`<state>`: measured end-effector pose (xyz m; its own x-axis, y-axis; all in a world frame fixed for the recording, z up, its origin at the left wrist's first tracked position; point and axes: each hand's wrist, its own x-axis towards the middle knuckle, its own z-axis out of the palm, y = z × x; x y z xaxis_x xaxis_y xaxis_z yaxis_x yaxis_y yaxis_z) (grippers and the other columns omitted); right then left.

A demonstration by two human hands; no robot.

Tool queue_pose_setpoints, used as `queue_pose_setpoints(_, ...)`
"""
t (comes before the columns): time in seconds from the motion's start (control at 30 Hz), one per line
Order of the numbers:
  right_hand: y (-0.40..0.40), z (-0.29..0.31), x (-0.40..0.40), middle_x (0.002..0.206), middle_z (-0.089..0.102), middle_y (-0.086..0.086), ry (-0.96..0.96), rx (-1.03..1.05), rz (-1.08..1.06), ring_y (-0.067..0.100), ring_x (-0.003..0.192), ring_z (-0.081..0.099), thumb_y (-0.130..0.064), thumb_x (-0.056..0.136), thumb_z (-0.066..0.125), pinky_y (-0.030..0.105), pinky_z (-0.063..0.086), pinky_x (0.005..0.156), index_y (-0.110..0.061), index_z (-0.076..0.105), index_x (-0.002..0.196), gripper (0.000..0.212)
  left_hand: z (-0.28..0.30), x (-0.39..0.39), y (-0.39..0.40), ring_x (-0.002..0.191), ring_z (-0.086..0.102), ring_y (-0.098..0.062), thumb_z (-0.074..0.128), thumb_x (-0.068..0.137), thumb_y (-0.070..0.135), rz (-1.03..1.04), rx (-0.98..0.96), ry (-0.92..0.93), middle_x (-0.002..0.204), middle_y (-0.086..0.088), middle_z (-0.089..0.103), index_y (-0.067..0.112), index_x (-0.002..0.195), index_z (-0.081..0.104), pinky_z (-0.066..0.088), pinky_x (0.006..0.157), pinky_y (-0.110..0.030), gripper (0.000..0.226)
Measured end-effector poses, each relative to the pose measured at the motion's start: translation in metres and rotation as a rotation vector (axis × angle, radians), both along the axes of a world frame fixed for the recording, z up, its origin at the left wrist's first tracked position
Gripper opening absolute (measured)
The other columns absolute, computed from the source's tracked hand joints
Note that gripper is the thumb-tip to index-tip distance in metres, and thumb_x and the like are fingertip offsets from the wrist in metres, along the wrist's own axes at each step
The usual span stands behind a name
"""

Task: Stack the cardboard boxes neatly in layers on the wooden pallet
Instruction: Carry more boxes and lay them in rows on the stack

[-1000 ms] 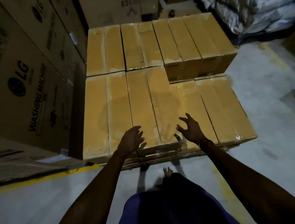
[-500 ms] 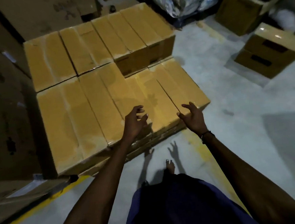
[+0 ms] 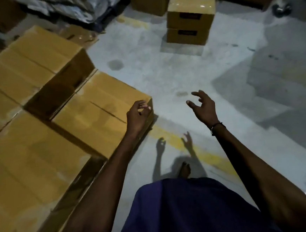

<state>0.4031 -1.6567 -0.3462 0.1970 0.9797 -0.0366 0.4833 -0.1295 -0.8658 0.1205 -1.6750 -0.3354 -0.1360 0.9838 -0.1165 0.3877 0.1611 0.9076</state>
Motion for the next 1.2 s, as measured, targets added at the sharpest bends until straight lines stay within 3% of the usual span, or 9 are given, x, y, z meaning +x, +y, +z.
queue_pose_setpoints(0.13, 0.027, 0.001, 0.082, 0.146, 0.056, 0.012, 0.015, -0.001, -0.098, 0.025, 0.135, 0.054, -0.023, 0.087, 0.082, 0.042, 0.048, 0.106, -0.015, 0.070, 0.124, 0.040, -0.002, 0.092, 0.058, 0.090, 0.072, -0.022, 0.073, 0.093, 0.026, -0.065, -0.022, -0.054, 0.104, 0.004, 0.074, 0.018, 0.122, 0.067, 0.058, 0.081, -0.037, 0.030)
queue_pose_setpoints(0.23, 0.048, 0.008, 0.136, 0.141, 0.059, 0.009, 0.033, 0.018, -0.164, 0.024, 0.128, 0.058, -0.021, 0.087, 0.082, 0.039, 0.050, 0.103, -0.012, 0.070, 0.123, 0.039, 0.000, 0.156, 0.102, 0.086, 0.073, -0.023, 0.073, 0.092, 0.031, -0.134, -0.038, -0.070, 0.105, 0.008, 0.075, 0.024, 0.121, 0.066, 0.059, 0.079, -0.046, 0.030)
queue_pose_setpoints(0.47, 0.099, 0.018, 0.218, 0.123, 0.058, -0.009, 0.067, 0.047, -0.266, 0.022, 0.115, 0.062, -0.018, 0.088, 0.080, 0.030, 0.048, 0.096, -0.011, 0.068, 0.124, 0.039, 0.010, 0.256, 0.189, 0.087, 0.074, -0.021, 0.072, 0.093, 0.033, -0.254, -0.018, -0.079, 0.104, 0.008, 0.075, 0.027, 0.120, 0.065, 0.061, 0.080, -0.048, 0.029)
queue_pose_setpoints(0.67, 0.189, 0.018, 0.283, 0.134, 0.063, 0.001, 0.068, 0.020, -0.306, 0.021, 0.114, 0.064, -0.024, 0.089, 0.080, 0.026, 0.047, 0.089, -0.015, 0.067, 0.128, 0.042, 0.015, 0.325, 0.287, 0.083, 0.074, -0.015, 0.071, 0.095, 0.028, -0.273, 0.002, -0.115, 0.105, 0.008, 0.074, 0.023, 0.123, 0.065, 0.062, 0.079, -0.045, 0.029)
queue_pose_setpoints(0.8, 0.266, 0.024, 0.317, 0.134, 0.064, 0.000, 0.063, 0.006, -0.300, 0.019, 0.109, 0.066, -0.030, 0.089, 0.079, 0.020, 0.047, 0.077, -0.020, 0.066, 0.129, 0.044, 0.013, 0.353, 0.363, 0.083, 0.074, -0.016, 0.072, 0.094, 0.034, -0.273, 0.041, -0.123, 0.104, 0.011, 0.075, 0.028, 0.121, 0.064, 0.062, 0.078, -0.046, 0.029)
queue_pose_setpoints(0.9, 0.333, 0.034, 0.336, 0.130, 0.063, -0.005, 0.066, 0.026, -0.305, 0.019, 0.108, 0.067, -0.031, 0.089, 0.080, 0.022, 0.047, 0.079, -0.021, 0.067, 0.129, 0.043, 0.016, 0.373, 0.429, 0.084, 0.074, -0.017, 0.072, 0.094, 0.032, -0.240, 0.039, -0.146, 0.102, 0.012, 0.075, 0.028, 0.119, 0.065, 0.061, 0.079, -0.048, 0.027)
queue_pose_setpoints(1.03, 0.416, 0.051, 0.354, 0.132, 0.065, -0.003, 0.090, 0.049, -0.332, 0.017, 0.108, 0.067, -0.031, 0.089, 0.079, 0.006, 0.044, 0.072, -0.023, 0.067, 0.128, 0.042, 0.026, 0.393, 0.508, 0.086, 0.073, -0.017, 0.072, 0.094, 0.030, -0.212, 0.045, -0.157, 0.101, 0.013, 0.075, 0.026, 0.119, 0.065, 0.061, 0.081, -0.048, 0.026)
queue_pose_setpoints(1.2, 0.503, 0.061, 0.370, 0.132, 0.064, -0.004, 0.106, 0.074, -0.324, 0.015, 0.107, 0.066, -0.032, 0.090, 0.079, 0.024, 0.048, 0.081, -0.025, 0.066, 0.129, 0.042, 0.032, 0.406, 0.595, 0.086, 0.074, -0.018, 0.072, 0.094, 0.031, -0.180, 0.048, -0.137, 0.103, 0.013, 0.075, 0.028, 0.118, 0.064, 0.061, 0.080, -0.049, 0.025)
